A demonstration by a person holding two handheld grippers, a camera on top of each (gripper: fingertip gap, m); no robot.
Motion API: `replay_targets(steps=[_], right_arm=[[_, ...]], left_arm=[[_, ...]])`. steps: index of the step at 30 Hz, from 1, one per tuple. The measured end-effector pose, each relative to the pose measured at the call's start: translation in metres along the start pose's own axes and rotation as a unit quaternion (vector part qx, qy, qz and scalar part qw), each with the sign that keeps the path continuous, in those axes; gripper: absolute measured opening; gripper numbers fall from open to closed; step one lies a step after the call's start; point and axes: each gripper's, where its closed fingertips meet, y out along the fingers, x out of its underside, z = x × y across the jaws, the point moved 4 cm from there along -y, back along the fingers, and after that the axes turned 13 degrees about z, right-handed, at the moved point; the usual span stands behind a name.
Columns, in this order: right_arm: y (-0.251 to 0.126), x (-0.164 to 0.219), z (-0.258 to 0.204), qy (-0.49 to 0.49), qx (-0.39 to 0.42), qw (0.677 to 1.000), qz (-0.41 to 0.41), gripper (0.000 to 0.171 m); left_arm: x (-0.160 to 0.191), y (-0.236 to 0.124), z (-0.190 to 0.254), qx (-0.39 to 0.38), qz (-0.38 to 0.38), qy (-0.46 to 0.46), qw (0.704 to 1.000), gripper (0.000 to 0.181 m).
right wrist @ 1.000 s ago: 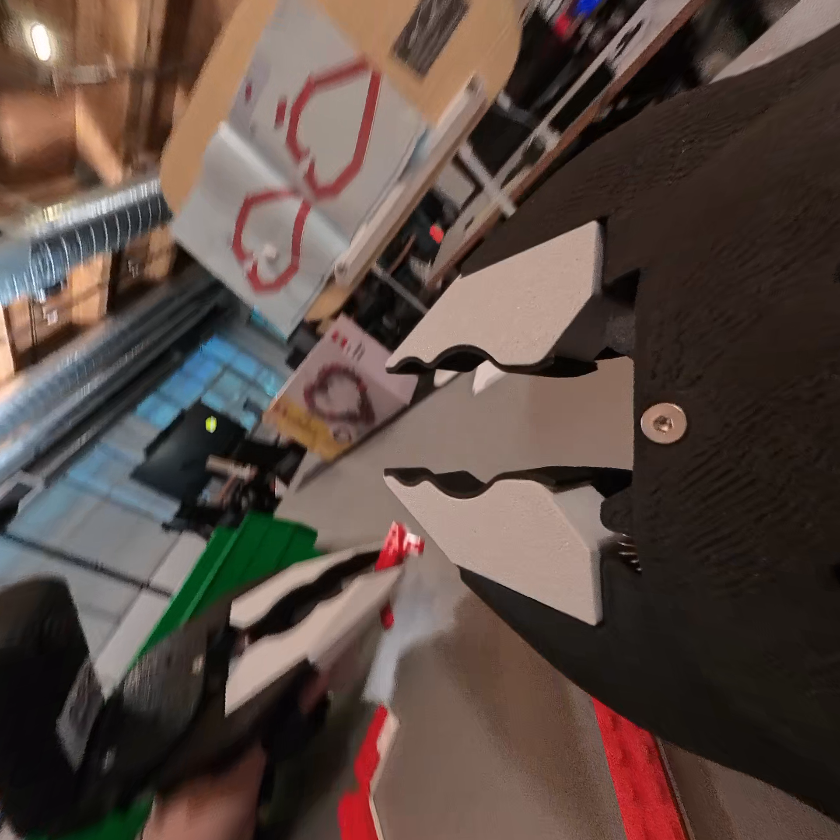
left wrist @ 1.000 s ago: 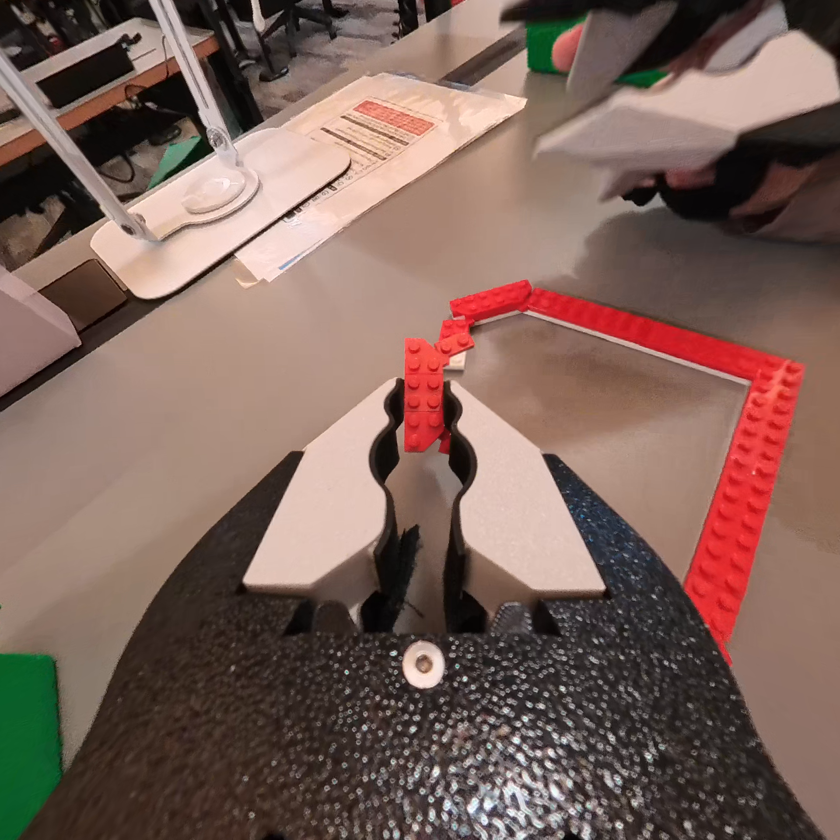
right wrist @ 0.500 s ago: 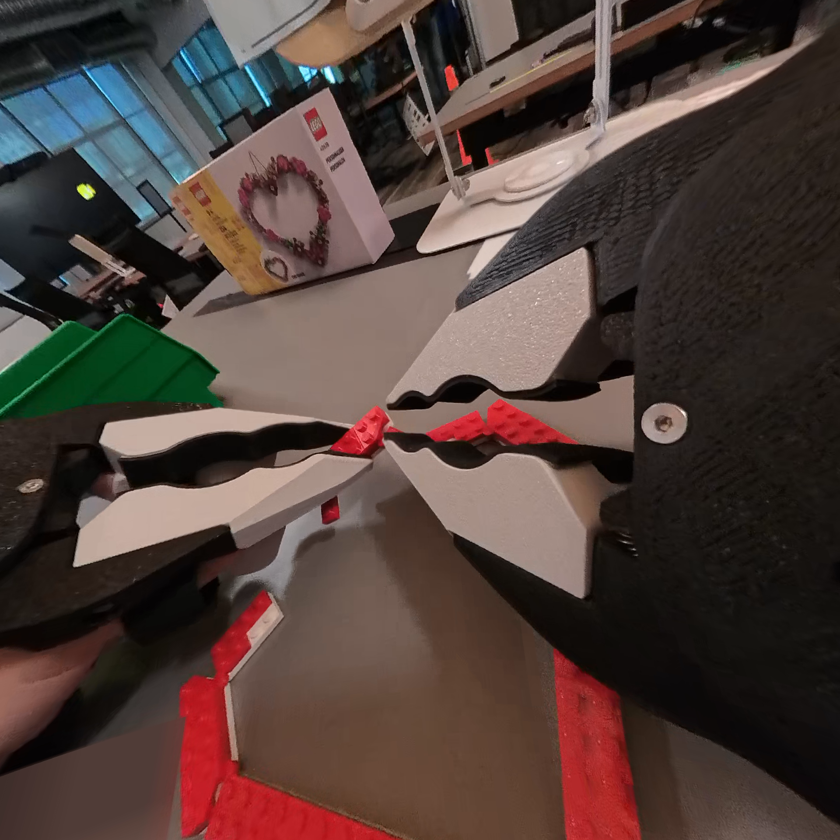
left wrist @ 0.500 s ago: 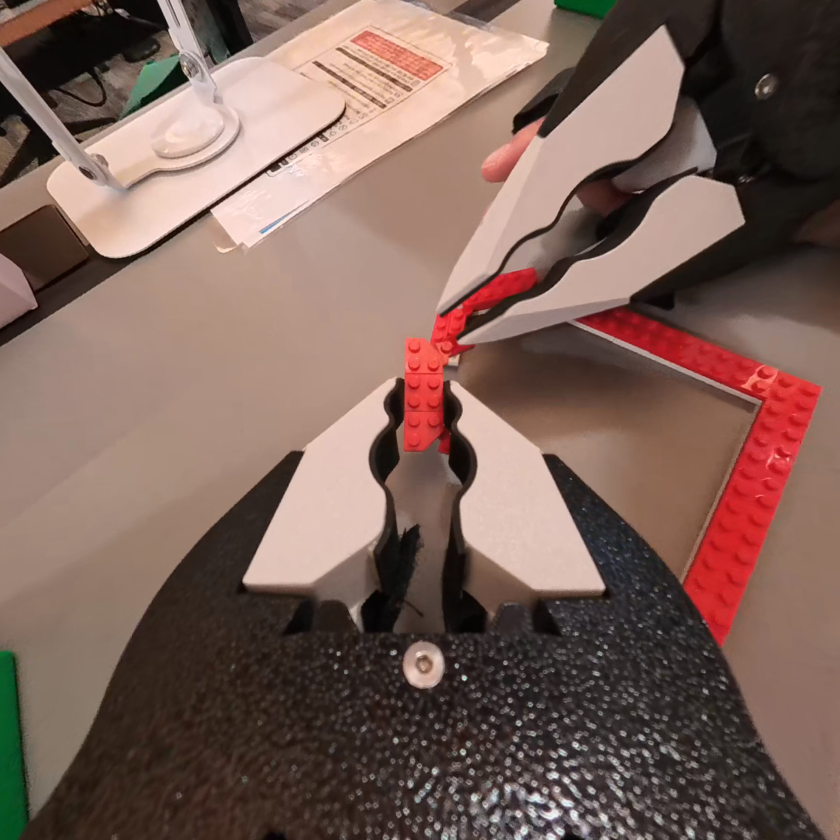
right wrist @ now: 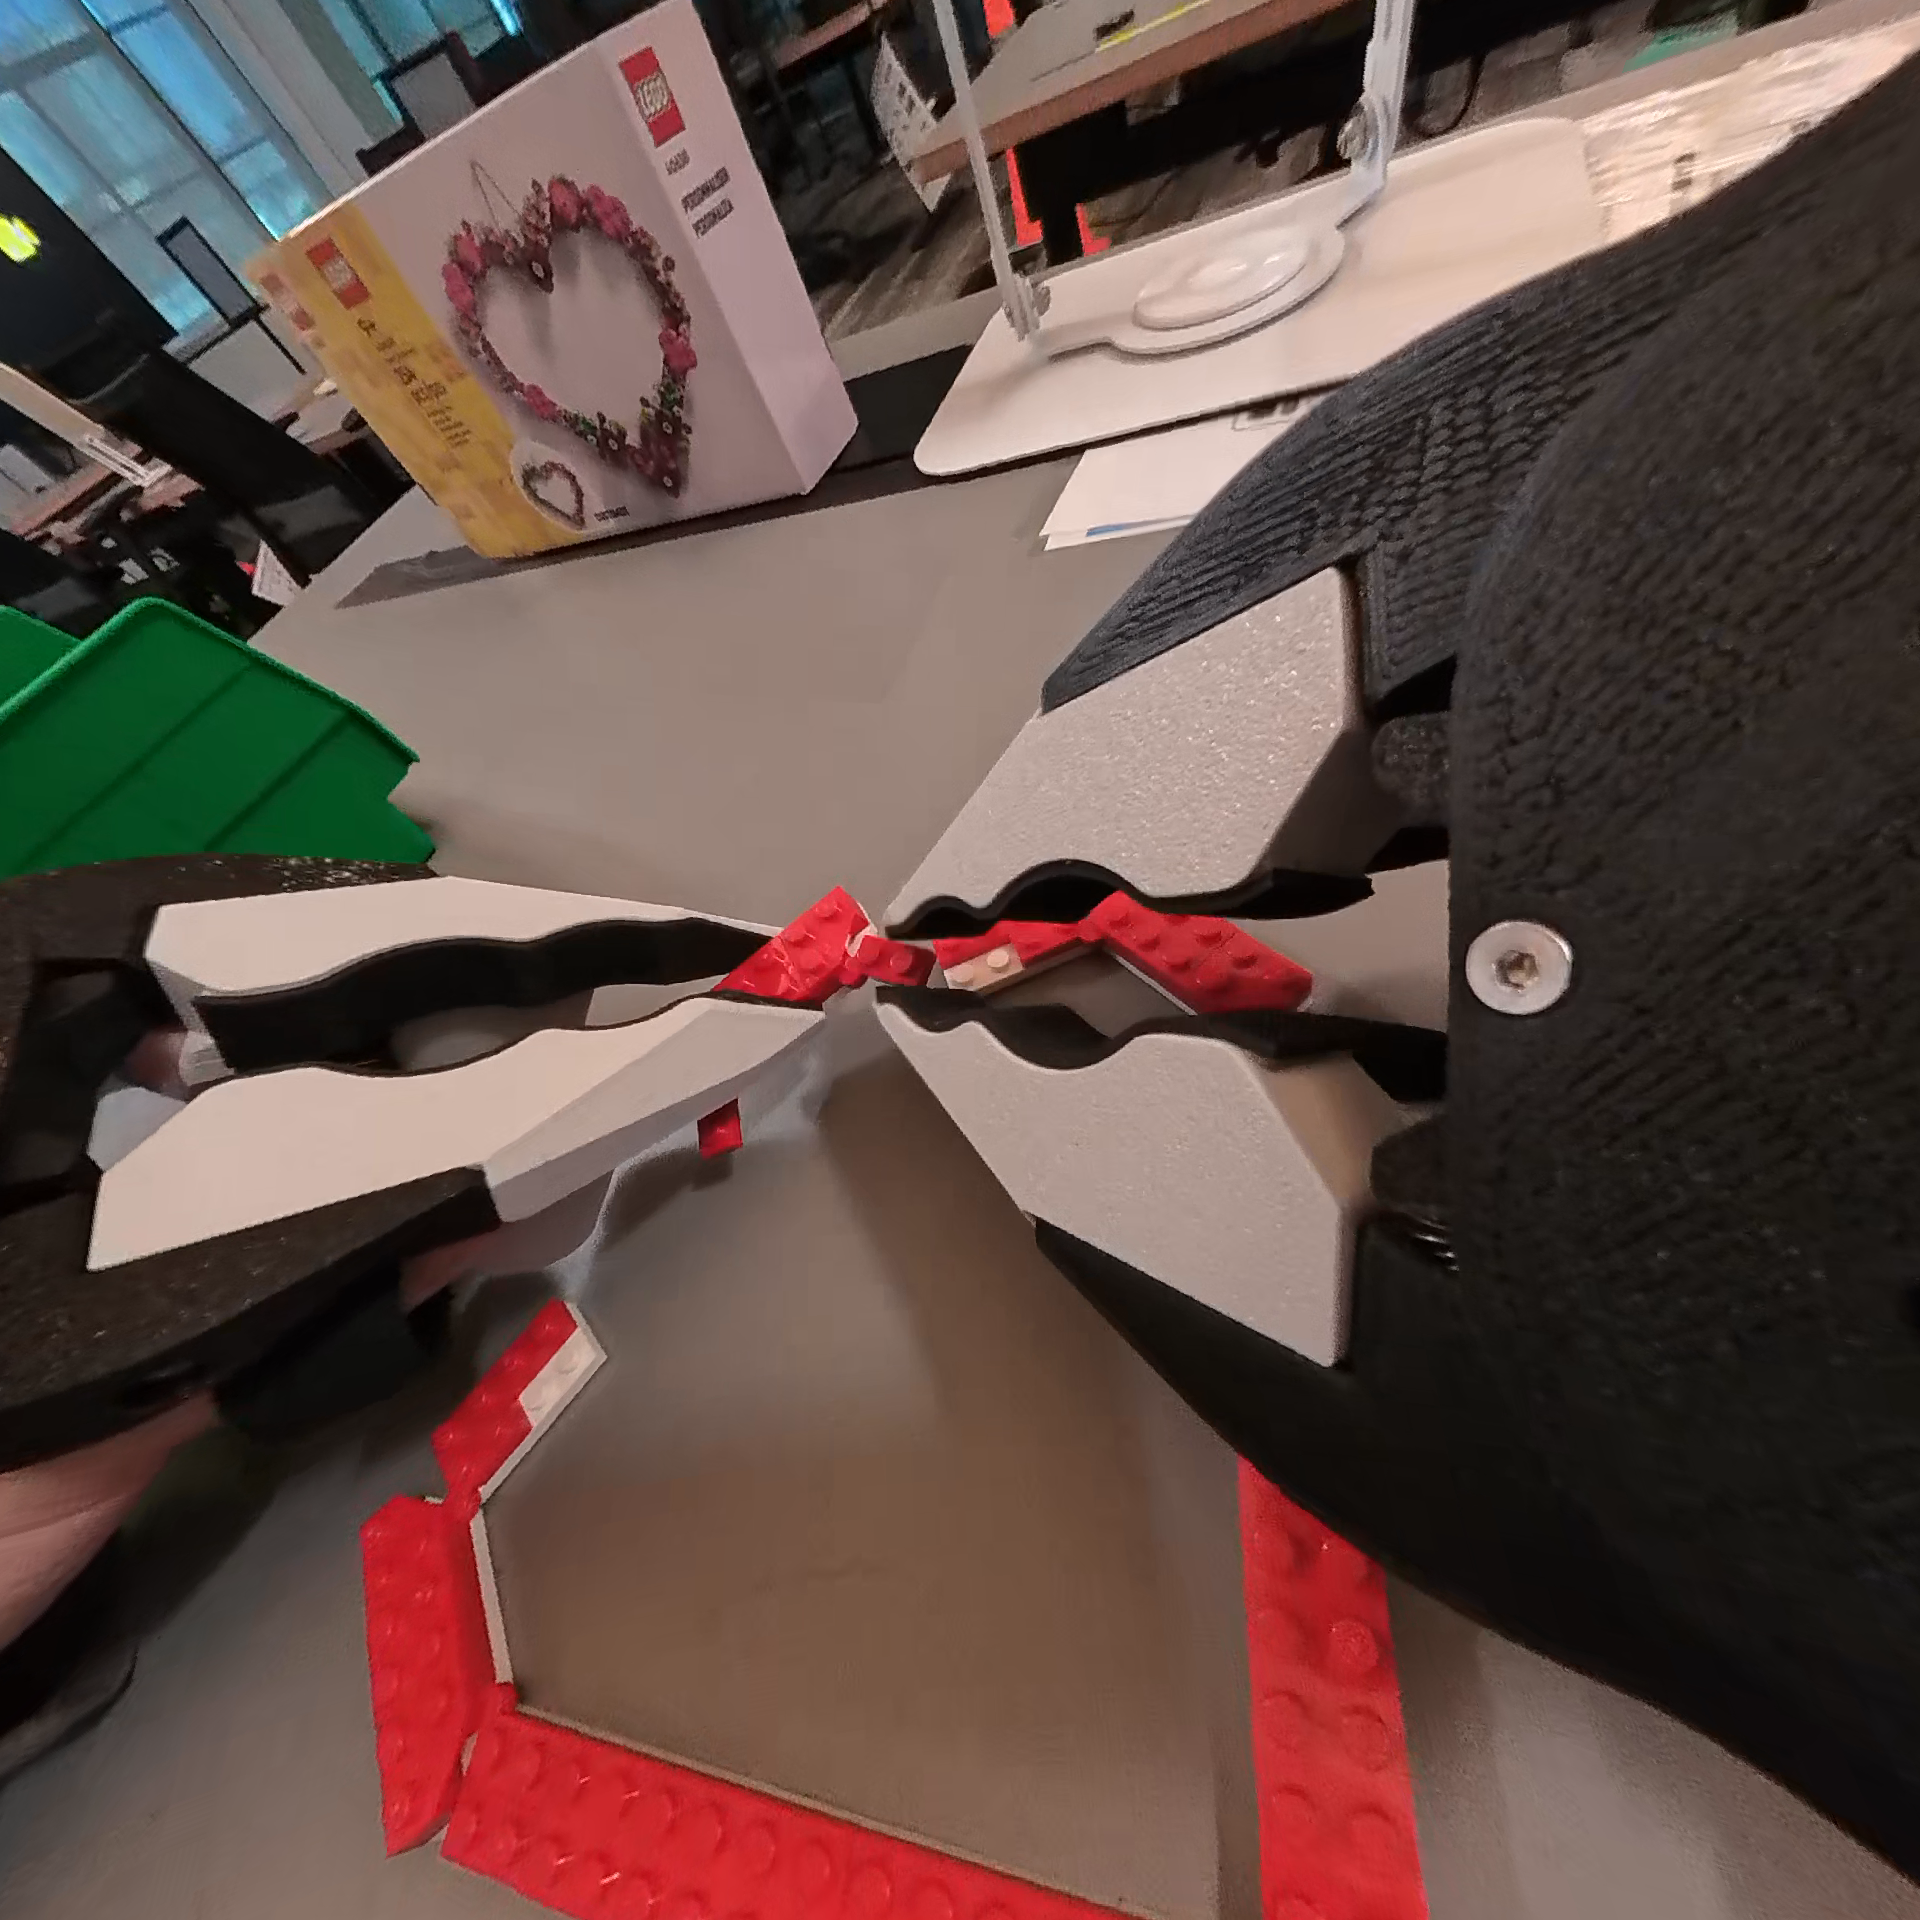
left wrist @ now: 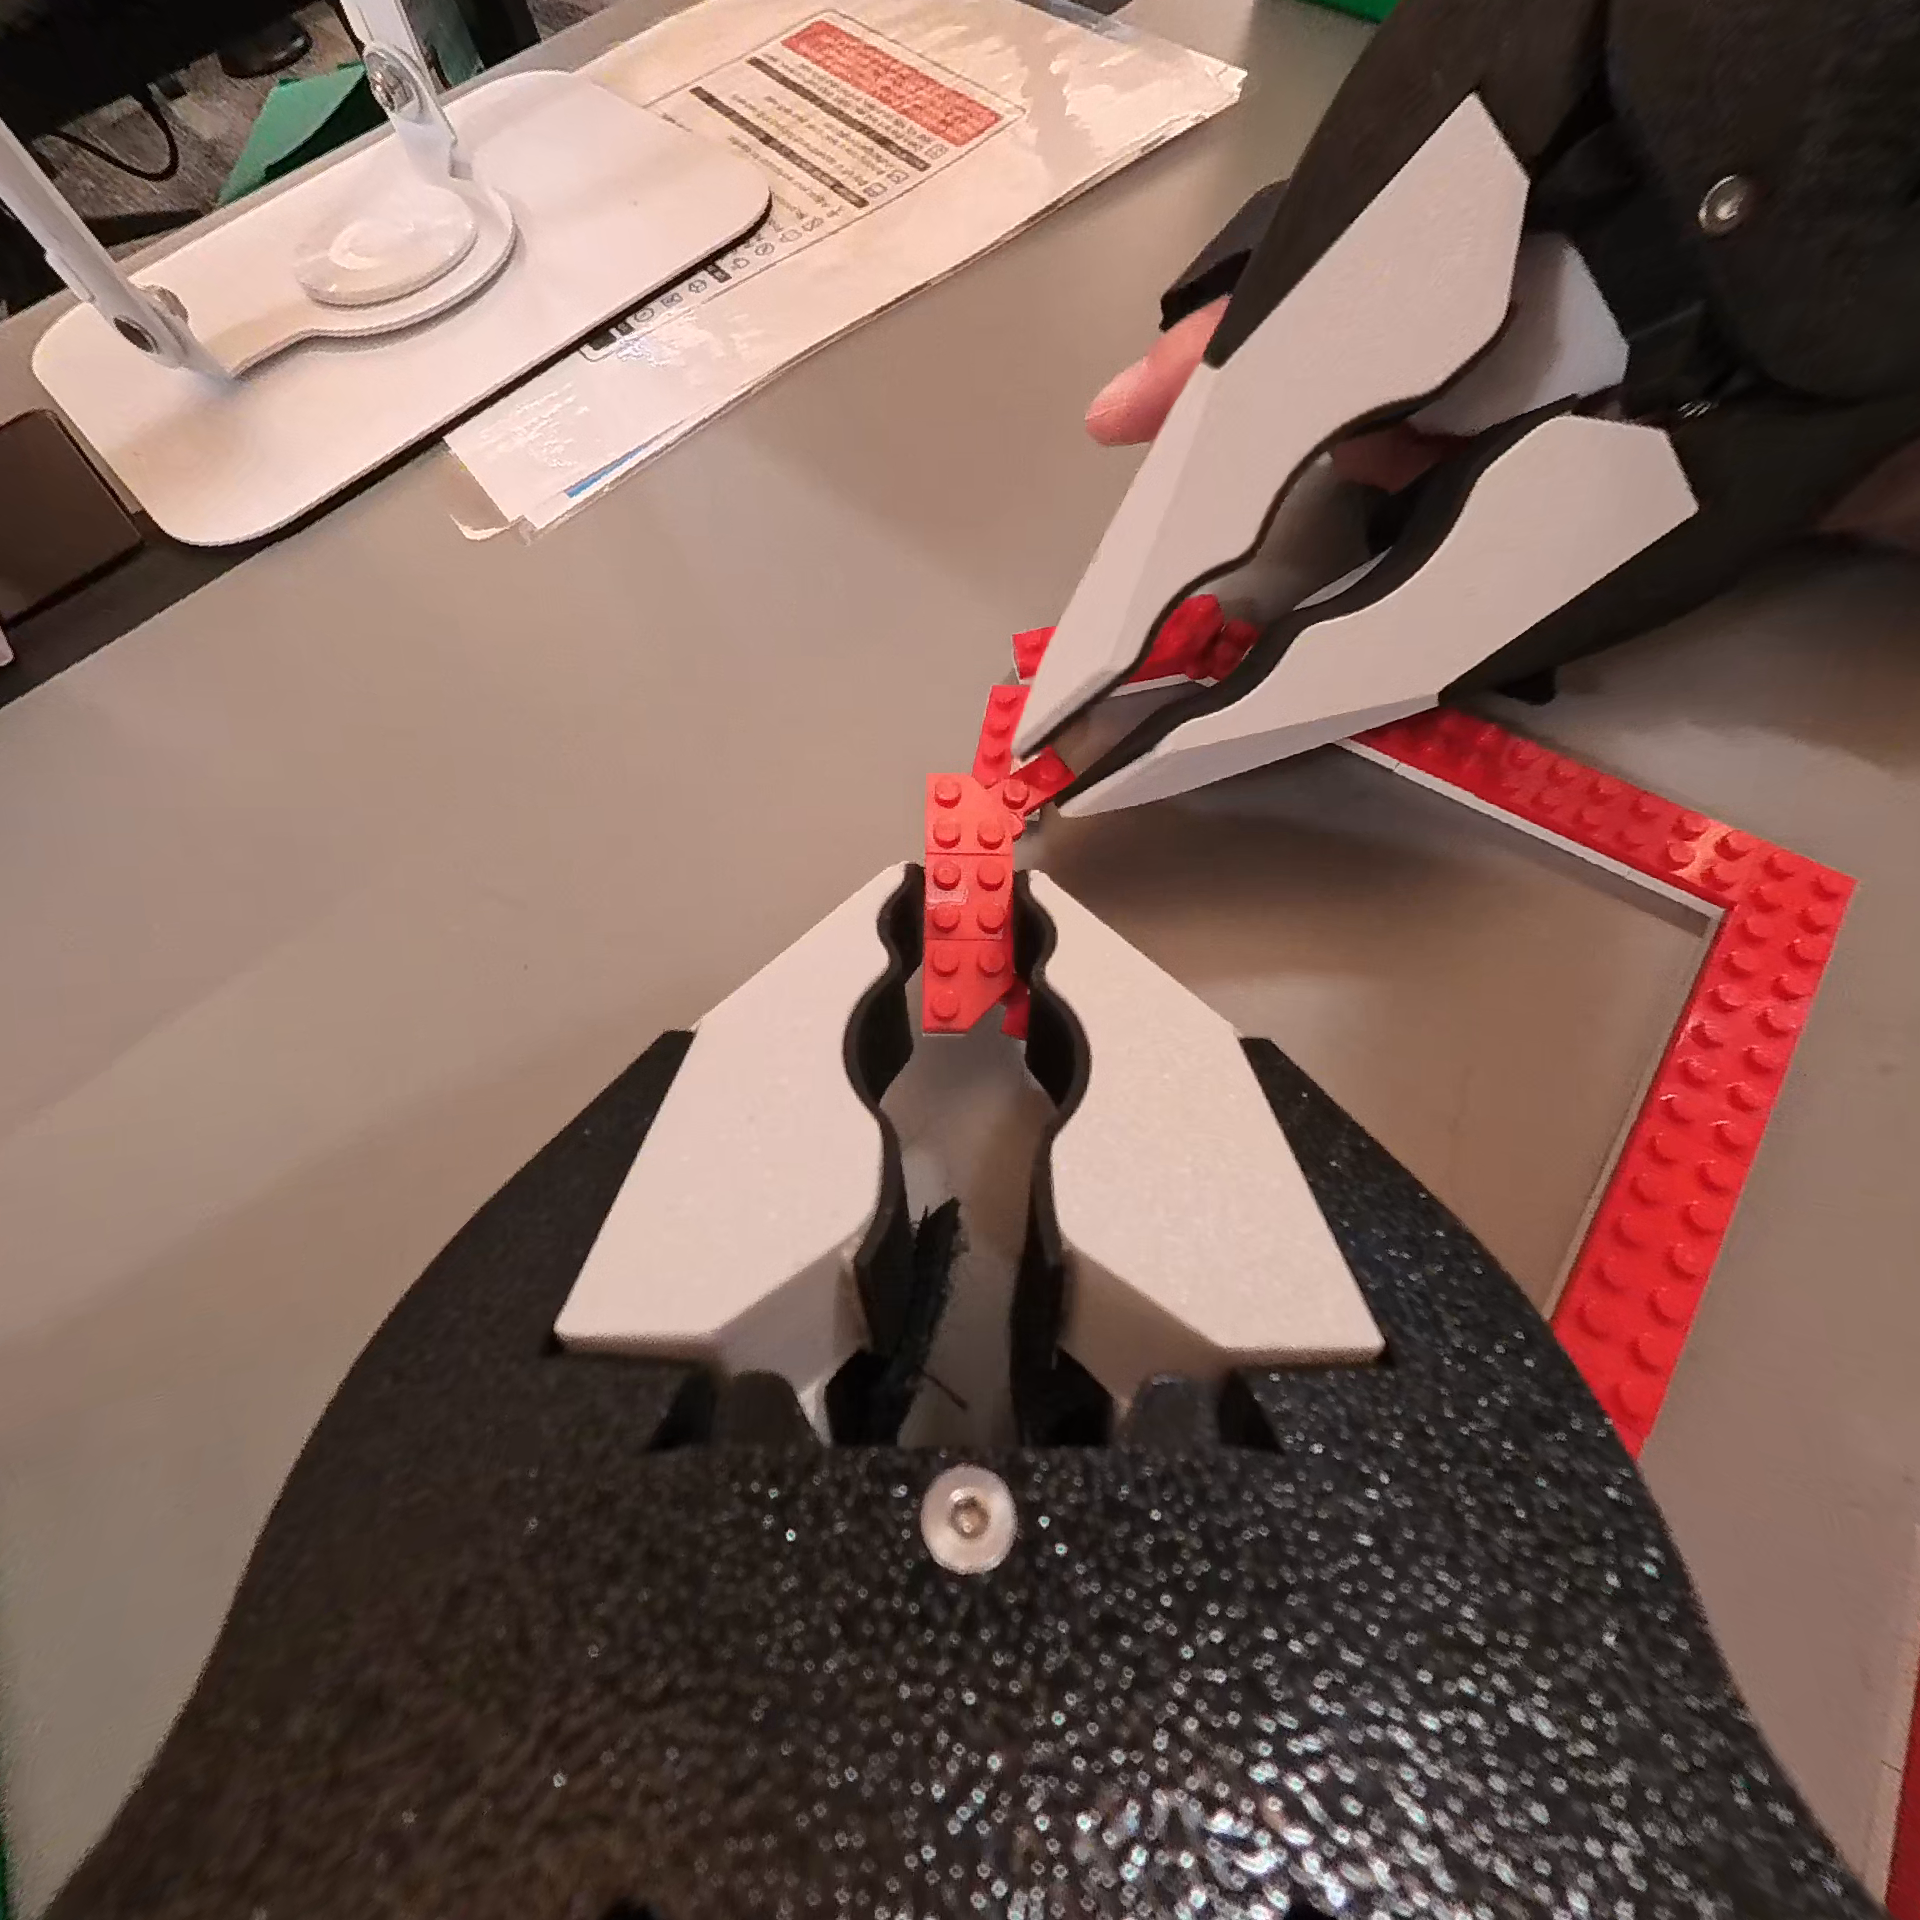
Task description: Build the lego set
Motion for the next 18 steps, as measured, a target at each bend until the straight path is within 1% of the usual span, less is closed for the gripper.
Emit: replay_targets(steps=[1, 13, 18], right_arm=[[0.0001, 0.0001, -0.0003, 0.000, -0.002, 1.000, -0.002, 0.006], [-0.0011, 0.0018, -0.0005, 0.011, -0.013, 1.000, -0.008, 0.005], [-0.0015, 0.0022, -0.0003, 0.016, -0.014, 1.000, -0.008, 0.005]], left_arm=[[0.0001, 0.0000, 0.0002, 0.001, 0.000, 0.001, 1.000, 0.015], [-0.0003, 0.0004, 0.0036, 0.007, -0.002, 0.032, 0.999, 0.015], [-0.0003, 0.0012, 0.0036, 0.005, -0.002, 0.028, 1.000, 0.015]])
